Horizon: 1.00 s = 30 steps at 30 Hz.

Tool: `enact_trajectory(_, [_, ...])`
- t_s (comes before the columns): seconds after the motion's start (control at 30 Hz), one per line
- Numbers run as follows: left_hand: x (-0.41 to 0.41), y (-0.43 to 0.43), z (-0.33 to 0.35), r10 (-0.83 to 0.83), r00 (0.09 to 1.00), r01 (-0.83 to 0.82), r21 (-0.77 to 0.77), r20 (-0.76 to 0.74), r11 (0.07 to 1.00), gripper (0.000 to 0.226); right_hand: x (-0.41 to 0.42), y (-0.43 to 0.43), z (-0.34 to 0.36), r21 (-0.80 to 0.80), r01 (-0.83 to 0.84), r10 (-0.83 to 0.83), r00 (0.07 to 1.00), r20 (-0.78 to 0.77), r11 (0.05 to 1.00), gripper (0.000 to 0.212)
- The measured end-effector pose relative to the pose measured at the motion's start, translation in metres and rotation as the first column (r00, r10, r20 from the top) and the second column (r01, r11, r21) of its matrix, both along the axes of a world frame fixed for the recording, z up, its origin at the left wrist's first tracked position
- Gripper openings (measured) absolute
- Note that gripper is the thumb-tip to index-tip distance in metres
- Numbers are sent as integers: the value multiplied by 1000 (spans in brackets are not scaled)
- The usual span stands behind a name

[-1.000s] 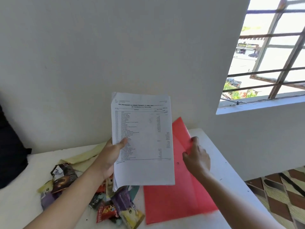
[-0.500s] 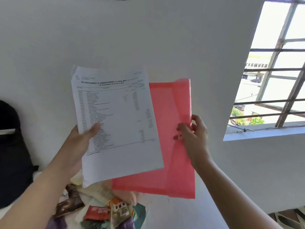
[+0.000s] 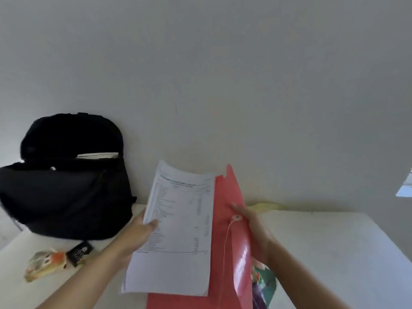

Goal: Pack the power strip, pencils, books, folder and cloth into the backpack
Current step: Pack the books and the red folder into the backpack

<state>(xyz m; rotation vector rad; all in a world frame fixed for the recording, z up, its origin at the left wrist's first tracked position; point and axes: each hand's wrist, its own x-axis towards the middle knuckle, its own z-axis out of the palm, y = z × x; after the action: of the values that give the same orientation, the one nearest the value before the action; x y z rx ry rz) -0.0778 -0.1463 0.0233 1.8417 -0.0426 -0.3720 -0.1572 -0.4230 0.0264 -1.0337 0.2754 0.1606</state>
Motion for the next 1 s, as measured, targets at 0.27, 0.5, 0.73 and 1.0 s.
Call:
enact_trajectory(0.27, [9, -3, -36, -58, 957, -1, -206, -283, 978, 30, 8, 21, -13, -358, -101, 69, 992, -103, 928, 70])
enact_trajectory(0.5, [8, -42, -33, -124, 922, -10, -341, -367, 940, 23, 8, -10, 0, -785, -3, -10, 1000, -12, 619, 40])
enact_trajectory(0.73, [-3, -71, -37, -252, 874, 43, -451, -415, 892, 26, 5, -11, -30, -933, -77, -75, 991, -110, 351, 109])
enact_trajectory(1.0, [11, -63, -31, -241, 921, 103, -404, -307, 909, 33, 8, -22, -28, -884, 77, -171, 985, -4, 461, 42])
